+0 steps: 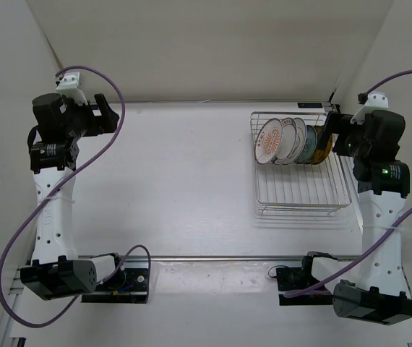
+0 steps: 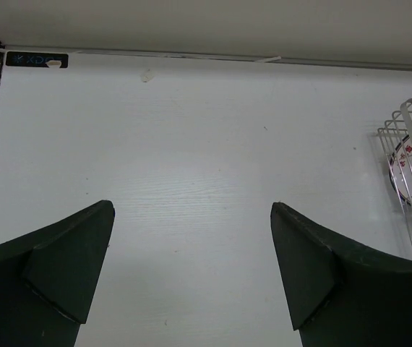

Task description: Unload the plates from the dish rack

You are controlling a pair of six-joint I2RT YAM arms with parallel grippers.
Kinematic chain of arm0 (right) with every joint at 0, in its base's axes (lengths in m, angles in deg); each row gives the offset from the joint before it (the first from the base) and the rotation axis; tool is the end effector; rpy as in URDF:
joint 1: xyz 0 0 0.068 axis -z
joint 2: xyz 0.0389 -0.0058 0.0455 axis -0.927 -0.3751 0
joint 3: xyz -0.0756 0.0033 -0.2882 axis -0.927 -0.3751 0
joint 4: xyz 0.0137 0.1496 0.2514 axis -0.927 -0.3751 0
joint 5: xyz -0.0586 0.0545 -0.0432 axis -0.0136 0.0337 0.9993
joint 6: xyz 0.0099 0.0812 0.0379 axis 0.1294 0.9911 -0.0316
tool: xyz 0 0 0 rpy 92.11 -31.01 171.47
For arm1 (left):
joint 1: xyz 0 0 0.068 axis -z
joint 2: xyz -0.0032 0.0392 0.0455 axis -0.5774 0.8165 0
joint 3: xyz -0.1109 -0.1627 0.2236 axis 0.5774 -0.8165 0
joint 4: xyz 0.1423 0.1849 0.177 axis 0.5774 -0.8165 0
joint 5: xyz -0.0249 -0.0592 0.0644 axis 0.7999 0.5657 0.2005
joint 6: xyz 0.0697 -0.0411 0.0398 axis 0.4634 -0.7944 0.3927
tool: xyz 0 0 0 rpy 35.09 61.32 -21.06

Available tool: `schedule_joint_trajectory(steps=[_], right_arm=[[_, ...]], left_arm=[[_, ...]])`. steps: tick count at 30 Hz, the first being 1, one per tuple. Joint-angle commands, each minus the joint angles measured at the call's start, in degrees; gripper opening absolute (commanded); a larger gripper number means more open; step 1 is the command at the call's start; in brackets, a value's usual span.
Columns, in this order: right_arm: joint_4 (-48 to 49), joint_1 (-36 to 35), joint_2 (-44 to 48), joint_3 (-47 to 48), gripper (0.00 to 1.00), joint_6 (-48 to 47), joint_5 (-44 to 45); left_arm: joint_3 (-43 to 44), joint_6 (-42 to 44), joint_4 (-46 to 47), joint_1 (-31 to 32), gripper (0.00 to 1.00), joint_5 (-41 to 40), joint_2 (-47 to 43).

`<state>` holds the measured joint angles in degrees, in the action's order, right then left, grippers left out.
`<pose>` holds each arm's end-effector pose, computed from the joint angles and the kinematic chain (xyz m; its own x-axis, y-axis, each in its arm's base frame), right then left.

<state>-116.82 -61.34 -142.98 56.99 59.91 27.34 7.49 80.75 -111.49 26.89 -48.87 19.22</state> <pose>0.2561 -0.0268 0.4587 -0.3486 0.0750 -0.9343 0.0931 0.9946 0.0451 0.3141 0.0217 0.4577 -0.3745 -0.1288 -0.9182 0.1093 0.9773 -0.1817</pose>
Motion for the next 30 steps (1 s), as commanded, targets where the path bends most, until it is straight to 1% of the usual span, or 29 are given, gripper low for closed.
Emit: schedule_joint_trajectory(steps=[1, 3, 4, 7, 8, 11, 12, 14, 16, 17, 18, 19, 20, 21, 23, 24, 25, 27, 30], right_arm=[[1.27, -0.04, 0.66, 1.31, 1.0, -0.02, -0.79], [1.79, -0.04, 1.36, 0.53, 1.0, 0.5, -0.79], [2.75, -0.04, 2.5, -1.48, 1.0, 0.5, -0.79], [7.23, -0.04, 4.36, -6.23, 1.0, -2.47, -1.49], [7.77, -0.04, 4.96, -6.25, 1.0, -3.01, -1.49], [4.27, -2.84, 1.82, -3.8, 1.0, -5.99, -0.54], [1.82, -3.81, -0.8, -2.66, 1.0, -6.61, 0.34], [1.8, -5.83, -3.28, 0.15, 1.0, -7.92, 2.27], [2.4, -10.05, -7.67, 2.0, 0.98, -8.98, 6.49], [2.41, -13.11, -9.51, 4.45, 0.97, -10.03, 8.68], [2.41, -14.18, -13.53, 5.86, 0.97, -10.04, 10.18], [2.93, -15.06, -15.66, 7.1, 0.94, -10.91, 10.98], [2.94, -15.85, -17.77, 8.5, 0.94, -10.92, 12.2], [2.94, -16.91, -21.79, 11.47, 0.94, -10.92, 12.22], [3.99, -18.14, -25.33, 13.95, 0.94, -10.92, 13.62], [4.52, -18.15, -28.57, 15.79, 0.94, -10.92, 14.14], [4.52, -18.67, -30.17, 16.68, 0.93, -10.92, 14.15], [5.05, -18.67, -34.48, 19.13, 0.84, -10.92, 14.94], [5.05, -19.2, -38.0, 19.77, 0.79, -10.22, 14.94]], left_arm=[[-0.4, 0.6, 1.14, 0.3, 1.0, -1.5, -2.63], [-1.71, 0.6, 1.14, 0.3, 1.0, -2.03, -2.63], [-1.72, 0.6, 1.14, 0.3, 1.0, -3.25, -2.63], [-2.25, 0.6, 0.43, 0.3, 1.0, -4.4, -2.63], [-2.25, 0.6, 0.43, 0.3, 1.0, -4.4, -2.63], [-5.05, 0.6, 0.43, 0.3, 1.0, -5.1, -3.85], [-5.58, 0.6, 0.43, 0.3, 1.0, -5.71, -3.86], [-6.28, 1.65, 0.43, 0.3, 1.0, -5.72, -4.48], [-7.34, 2.18, 0.43, 0.3, 1.0, -6.42, -4.48], [-7.95, 2.18, 0.43, 0.3, 1.0, -6.42, -5.0], [-9.35, 2.71, 0.43, 0.3, 1.0, -7.29, -5.0], [-10.06, 2.71, 1.13, 0.3, 1.0, -8.17, -5.61], [-10.85, 2.71, 1.14, 0.3, 1.0, -8.18, -5.62], [-12.34, 2.71, 1.66, 0.3, 1.0, -8.79, -6.14], [-13.93, 3.32, 2.28, 0.3, 1.0, -8.8, -7.37], [-14.54, 3.33, 2.98, 0.3, 1.0, -8.8, -7.38], [-15.68, 3.85, 2.98, 0.3, 1.0, -8.8, -8.33], [-15.69, 4.46, 3.51, 0.3, 1.0, -9.49, -9.13], [-15.69, 5.09, 2.9, 0.3, 1.0, -10.81, -9.13]])
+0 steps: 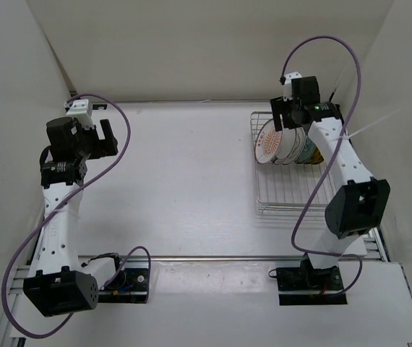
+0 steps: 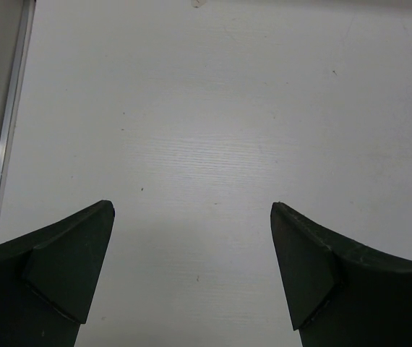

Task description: Unload the plates from the dish rack

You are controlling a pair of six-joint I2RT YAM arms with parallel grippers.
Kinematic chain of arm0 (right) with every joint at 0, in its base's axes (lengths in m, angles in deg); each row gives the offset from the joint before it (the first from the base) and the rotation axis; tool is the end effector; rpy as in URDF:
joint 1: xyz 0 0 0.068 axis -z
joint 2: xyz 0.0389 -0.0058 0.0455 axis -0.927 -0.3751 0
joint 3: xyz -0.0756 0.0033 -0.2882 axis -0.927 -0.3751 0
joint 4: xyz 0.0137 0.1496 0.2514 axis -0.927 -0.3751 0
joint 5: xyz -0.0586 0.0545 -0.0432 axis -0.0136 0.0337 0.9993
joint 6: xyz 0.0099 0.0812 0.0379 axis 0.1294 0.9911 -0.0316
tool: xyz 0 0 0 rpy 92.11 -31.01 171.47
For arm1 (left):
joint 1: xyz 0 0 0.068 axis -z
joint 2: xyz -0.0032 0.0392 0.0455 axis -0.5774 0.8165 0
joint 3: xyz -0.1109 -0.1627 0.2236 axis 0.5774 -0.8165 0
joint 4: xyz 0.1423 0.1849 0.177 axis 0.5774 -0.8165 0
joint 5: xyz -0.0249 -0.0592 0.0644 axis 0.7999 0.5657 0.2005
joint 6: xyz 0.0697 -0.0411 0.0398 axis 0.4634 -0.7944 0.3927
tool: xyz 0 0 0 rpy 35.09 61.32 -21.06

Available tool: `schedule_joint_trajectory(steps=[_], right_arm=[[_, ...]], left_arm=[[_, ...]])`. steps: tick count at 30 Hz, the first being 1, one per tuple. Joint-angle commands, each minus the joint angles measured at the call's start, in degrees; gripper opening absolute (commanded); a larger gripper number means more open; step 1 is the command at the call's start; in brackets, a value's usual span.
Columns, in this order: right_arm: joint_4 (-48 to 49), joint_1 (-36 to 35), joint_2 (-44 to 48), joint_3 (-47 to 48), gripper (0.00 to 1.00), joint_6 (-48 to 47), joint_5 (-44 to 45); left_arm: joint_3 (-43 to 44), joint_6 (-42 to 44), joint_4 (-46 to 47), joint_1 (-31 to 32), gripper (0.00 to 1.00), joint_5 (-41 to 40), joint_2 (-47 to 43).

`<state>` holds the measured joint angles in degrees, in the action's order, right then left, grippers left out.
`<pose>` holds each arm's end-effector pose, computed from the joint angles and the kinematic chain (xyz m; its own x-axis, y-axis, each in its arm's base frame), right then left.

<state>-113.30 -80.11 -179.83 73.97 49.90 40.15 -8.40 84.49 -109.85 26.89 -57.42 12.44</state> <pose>0.4442 0.0803 0.3692 -0.5750 -0.2644 -0.7743 -0.1438 0.9643 -0.2225 0.2923 0.0303 0.3829 -0.4814 -0.0821 -0.8727 -0.0148 0.9962 -0.0856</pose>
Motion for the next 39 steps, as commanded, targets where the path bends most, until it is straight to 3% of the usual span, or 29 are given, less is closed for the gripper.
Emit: schedule_joint_trajectory(steps=[1, 4, 12, 20, 22, 26, 27, 36, 38, 39], right_arm=[[1.53, -1.04, -1.85, 2.78, 0.76, 0.49, 2.13], [1.53, -1.66, -3.62, 2.78, 0.71, 1.1, 2.13], [1.53, -1.66, -4.67, -0.38, 0.71, 1.11, 0.9], [1.53, -1.66, -7.13, -1.0, 0.56, 2.17, 1.42], [0.92, -2.18, -7.75, -1.0, 0.48, 2.77, 1.43], [0.39, -2.71, -8.28, -1.0, 0.45, 2.78, 1.95], [0.39, -2.71, -8.28, -1.0, 0.37, 3.39, 1.96], [-2.42, -4.29, -8.88, 3.03, 0.1, 6.99, 9.58], [-3.83, -4.82, -8.89, 4.1, 0.09, 7.7, 10.65], [-4.35, -4.82, -9.59, 5.32, 0.0, 8.22, 11.7]], left_arm=[[0.2, 1.96, 0.73, 0.3, 1.0, -2.27, -1.58], [0.2, 1.96, 0.2, 0.3, 1.0, -2.8, -0.78], [0.2, 1.44, 0.82, 0.3, 1.0, -2.27, 1.15], [1.43, 1.44, 0.29, 0.3, 1.0, -2.27, 1.77], [1.43, 1.44, 0.29, 0.3, 1.0, -2.27, 1.77], [1.43, 1.44, 0.29, 0.3, 1.0, -2.27, 1.77], [1.43, 1.44, 0.29, 0.3, 1.0, -2.79, 1.77], [1.43, 1.96, 0.29, 0.3, 1.0, -2.8, 2.3], [1.43, 1.96, 0.29, 0.3, 1.0, -2.8, 2.83], [1.43, 1.96, 0.29, 0.3, 1.0, -2.8, 2.83]])
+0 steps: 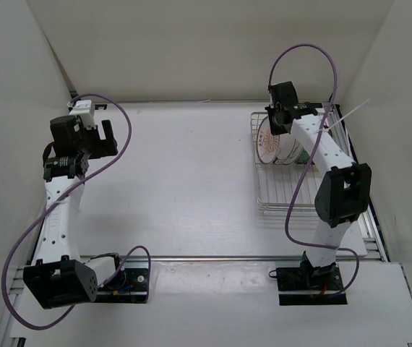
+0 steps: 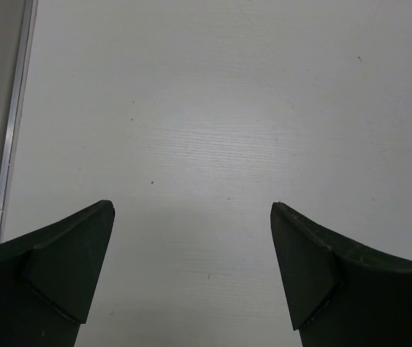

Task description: Unload the plates from the dish rack

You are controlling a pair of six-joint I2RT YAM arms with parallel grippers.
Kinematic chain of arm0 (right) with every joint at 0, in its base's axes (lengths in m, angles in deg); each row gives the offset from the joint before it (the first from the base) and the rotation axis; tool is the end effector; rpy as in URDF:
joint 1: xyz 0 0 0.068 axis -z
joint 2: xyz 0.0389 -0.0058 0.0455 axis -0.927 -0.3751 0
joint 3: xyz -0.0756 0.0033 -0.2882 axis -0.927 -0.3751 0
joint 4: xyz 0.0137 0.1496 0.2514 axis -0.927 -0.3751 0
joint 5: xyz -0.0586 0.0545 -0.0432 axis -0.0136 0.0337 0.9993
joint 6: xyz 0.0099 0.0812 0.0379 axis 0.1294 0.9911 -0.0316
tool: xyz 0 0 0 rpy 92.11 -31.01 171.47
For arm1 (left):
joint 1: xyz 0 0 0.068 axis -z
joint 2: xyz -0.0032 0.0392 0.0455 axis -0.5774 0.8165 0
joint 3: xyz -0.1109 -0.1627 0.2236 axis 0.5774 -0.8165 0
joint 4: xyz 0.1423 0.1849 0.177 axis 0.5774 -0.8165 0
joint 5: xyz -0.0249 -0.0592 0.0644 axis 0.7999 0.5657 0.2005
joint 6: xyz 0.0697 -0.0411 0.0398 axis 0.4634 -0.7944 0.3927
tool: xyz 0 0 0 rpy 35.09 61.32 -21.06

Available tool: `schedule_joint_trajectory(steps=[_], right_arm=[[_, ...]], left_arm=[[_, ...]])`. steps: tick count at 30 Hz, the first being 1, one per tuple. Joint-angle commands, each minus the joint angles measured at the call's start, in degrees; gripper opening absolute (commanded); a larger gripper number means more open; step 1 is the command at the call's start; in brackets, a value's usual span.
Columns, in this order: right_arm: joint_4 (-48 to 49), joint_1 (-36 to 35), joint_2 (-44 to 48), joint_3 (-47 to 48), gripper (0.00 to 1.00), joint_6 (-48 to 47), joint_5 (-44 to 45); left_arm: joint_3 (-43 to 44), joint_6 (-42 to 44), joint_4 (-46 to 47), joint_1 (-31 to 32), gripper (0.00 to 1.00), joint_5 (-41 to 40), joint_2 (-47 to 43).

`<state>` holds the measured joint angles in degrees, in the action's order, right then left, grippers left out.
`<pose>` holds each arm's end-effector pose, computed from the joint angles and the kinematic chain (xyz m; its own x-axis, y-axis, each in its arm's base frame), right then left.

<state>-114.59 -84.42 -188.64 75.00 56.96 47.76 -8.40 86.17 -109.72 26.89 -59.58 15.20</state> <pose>0.4699 0.1124 0.3067 -0.6905 -0.2209 -0.6888 -0.0721 0.9685 -0.2384 0.3049 0.0352 0.3695 -0.5214 -0.0586 -0.8513 -0.0357 0.9983 -0.0469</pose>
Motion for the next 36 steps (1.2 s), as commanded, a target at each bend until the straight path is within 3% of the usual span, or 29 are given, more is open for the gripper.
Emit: schedule_joint_trajectory(steps=[1, 6, 12, 21, 24, 25, 28, 29, 36], right_arm=[[-3.59, -0.52, -0.79, 4.91, 0.0, 1.17, 4.89], [-6.32, -1.04, -2.1, 8.16, 0.0, 1.79, 11.65], [-6.32, -1.04, 2.45, 12.73, 0.0, 1.09, 16.24], [-7.46, -2.8, 12.99, 16.43, 0.0, -2.52, 17.65], [-8.25, -3.33, 17.57, 15.2, 0.0, -2.52, 11.93], [-9.04, -3.33, 18.45, 13.9, 0.0, -2.52, 3.84], [-9.66, -2.63, 22.93, 8.99, 0.0, -4.09, -7.98], [-9.66, -2.02, 23.64, 7.83, 0.0, -4.1, -16.29], [-10.27, 3.7, 26.81, 2.55, 0.0, -6.83, -43.07]], left_arm=[[1.43, 0.28, 0.16, 0.3, 1.0, -0.63, 0.07], [1.43, 0.28, 0.16, 0.3, 1.0, -0.63, 0.6], [1.95, 1.33, 0.69, 0.3, 1.0, -0.11, 1.83], [12.58, 2.91, -0.45, 2.05, 1.0, 5.85, 10.96], [19.43, 2.92, -2.39, 5.73, 1.0, 12.0, 16.06], [21.19, 2.92, -3.61, 7.14, 1.0, 13.76, 17.46], [26.82, 4.24, -5.46, 14.6, 1.0, 21.58, 23.0], [27.78, 5.8, -6.34, 18.8, 1.0, 25.08, 25.19], [32.53, 5.74, -3.36, 35.51, 1.0, 31.01, 30.74]])
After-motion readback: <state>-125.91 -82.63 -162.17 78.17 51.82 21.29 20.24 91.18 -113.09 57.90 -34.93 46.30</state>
